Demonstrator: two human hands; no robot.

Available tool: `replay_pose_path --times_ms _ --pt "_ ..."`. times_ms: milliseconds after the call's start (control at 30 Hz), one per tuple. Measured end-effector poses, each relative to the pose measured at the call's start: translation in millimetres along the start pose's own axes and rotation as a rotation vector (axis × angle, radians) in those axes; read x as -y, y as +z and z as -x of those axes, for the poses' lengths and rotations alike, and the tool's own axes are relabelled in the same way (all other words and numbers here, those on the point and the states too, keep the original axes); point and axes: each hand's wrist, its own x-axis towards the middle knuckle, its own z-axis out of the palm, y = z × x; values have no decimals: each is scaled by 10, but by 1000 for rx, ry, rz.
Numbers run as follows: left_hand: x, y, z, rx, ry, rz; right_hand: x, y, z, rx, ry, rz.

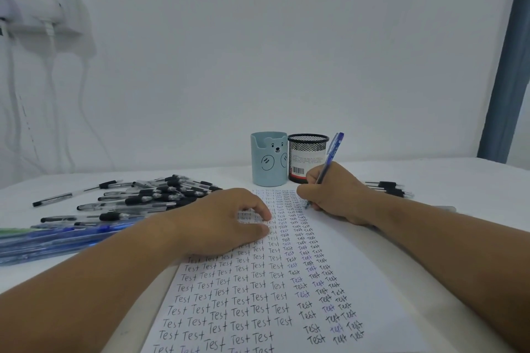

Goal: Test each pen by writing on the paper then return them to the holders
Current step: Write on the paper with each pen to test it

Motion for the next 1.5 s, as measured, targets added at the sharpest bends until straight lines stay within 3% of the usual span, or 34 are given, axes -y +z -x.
replay_pose_path --times_ms 1500 --pt "-18 -6 33 13 16 -11 -28 7 -37 -39 -82 74"
